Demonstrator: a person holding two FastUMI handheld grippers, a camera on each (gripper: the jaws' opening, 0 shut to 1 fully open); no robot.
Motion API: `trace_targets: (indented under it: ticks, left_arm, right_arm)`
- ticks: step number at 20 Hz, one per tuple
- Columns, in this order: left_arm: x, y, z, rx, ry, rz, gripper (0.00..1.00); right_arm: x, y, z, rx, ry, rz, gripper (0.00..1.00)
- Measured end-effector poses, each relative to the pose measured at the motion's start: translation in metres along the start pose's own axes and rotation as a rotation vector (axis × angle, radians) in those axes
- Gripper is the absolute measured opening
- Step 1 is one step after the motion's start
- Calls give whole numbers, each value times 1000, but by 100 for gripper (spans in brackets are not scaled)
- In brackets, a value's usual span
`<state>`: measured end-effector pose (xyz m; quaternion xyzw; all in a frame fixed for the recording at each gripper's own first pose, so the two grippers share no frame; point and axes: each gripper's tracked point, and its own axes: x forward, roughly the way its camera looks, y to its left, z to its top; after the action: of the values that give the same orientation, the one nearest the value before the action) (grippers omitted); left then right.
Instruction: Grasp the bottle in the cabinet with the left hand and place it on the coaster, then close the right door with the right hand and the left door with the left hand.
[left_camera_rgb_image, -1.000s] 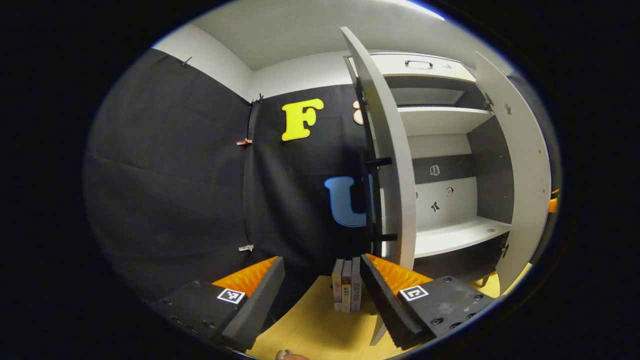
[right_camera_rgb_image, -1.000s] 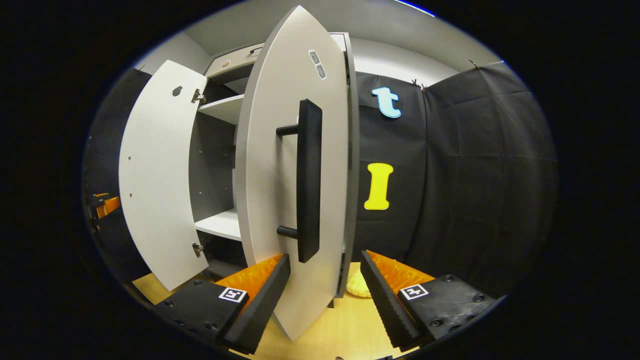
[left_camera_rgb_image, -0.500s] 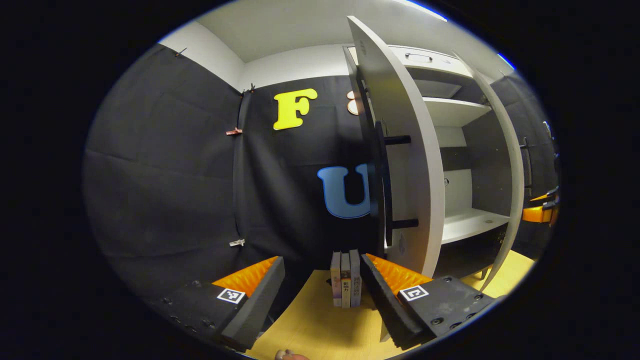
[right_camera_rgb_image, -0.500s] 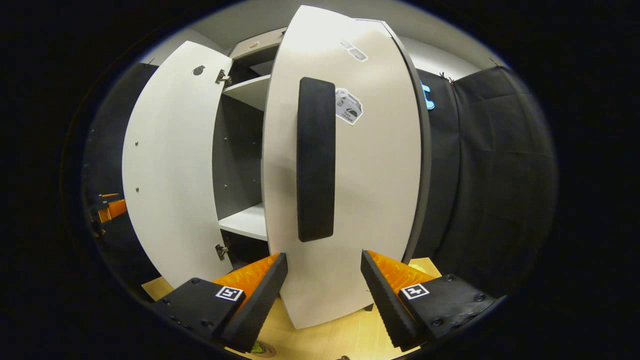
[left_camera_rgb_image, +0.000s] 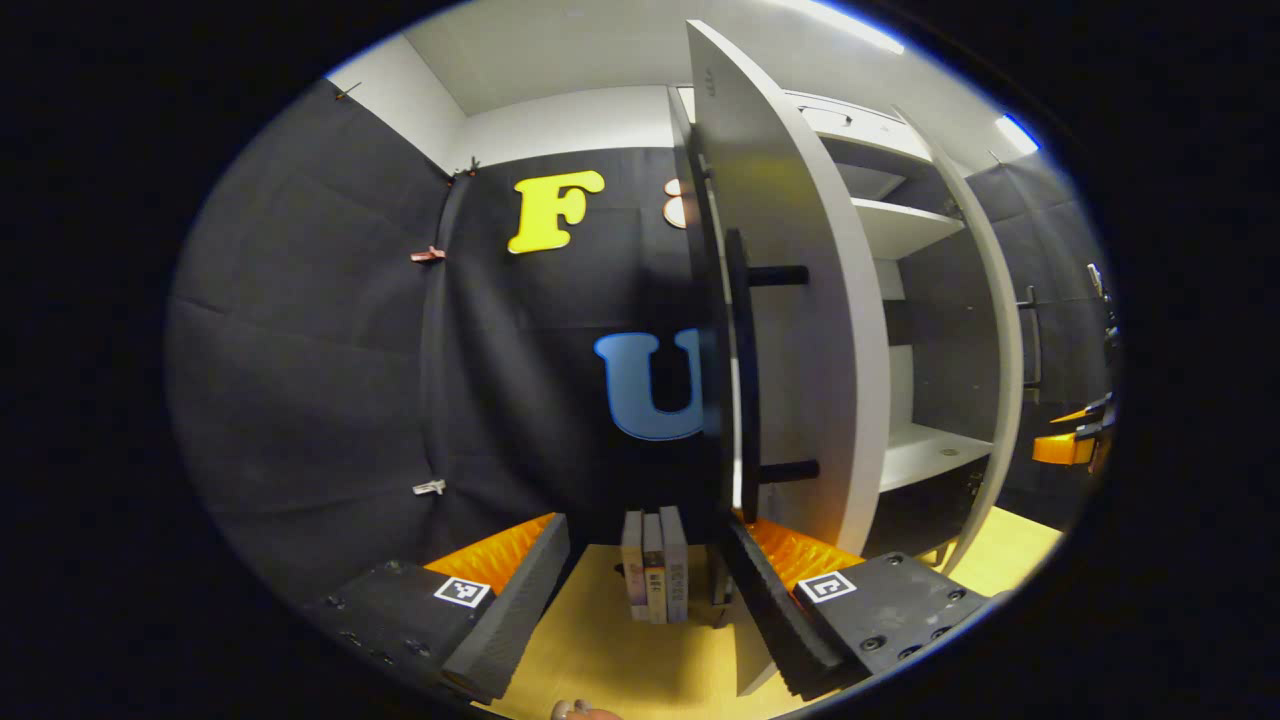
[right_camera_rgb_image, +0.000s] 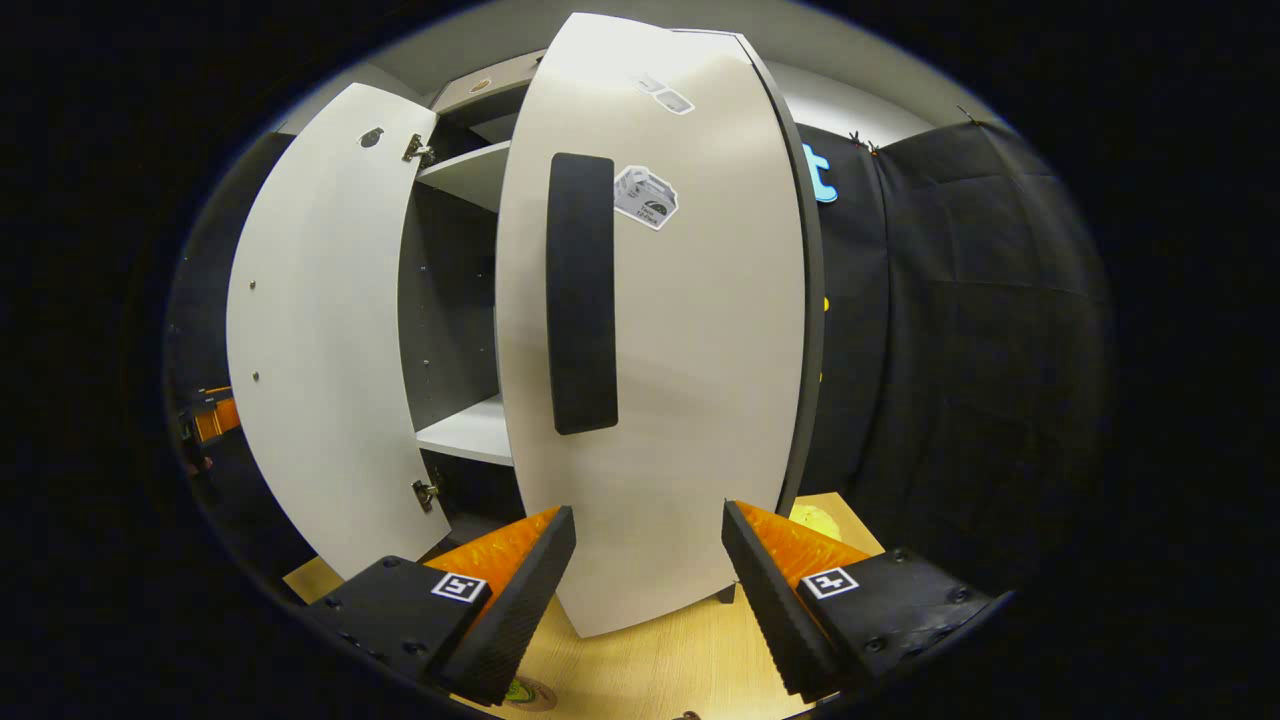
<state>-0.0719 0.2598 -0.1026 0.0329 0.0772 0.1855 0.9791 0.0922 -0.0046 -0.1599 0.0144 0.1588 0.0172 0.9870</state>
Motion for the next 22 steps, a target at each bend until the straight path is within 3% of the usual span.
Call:
trace_targets:
  ticks: [3, 6, 11, 15, 16, 17, 21, 22]
  left_arm:
    - [0, -5, 2, -9, -3, -4, 90]
    - [-2, -9, -2, -64, 9, -11, 90]
    - [-7, -27, -1, -28, 8, -15, 90]
    - [-5, -63, 3, -30, 7, -85, 90]
    - [-4, -75, 5, -16, 3, -104, 86]
    - [-3, -89, 4, -7, -1, -126, 90]
    - [8, -149, 0, 17, -7, -228, 89]
    - [12, -162, -2, 29, -2, -246, 86]
  right_arm:
    - [-4, -3, 4, 1, -12, -11, 98]
    - [-9, -10, 5, -1, -15, -22, 98]
    - [-18, -24, 11, 7, -28, -37, 98]
    - [-27, -37, 17, 7, -48, -45, 98]
    - [-30, -40, 18, 6, -52, -47, 98]
    - [-34, -43, 20, 3, -54, -51, 98]
    - [-51, -66, 29, 9, -77, -83, 98]
    - [-56, -73, 31, 10, -86, -96, 98]
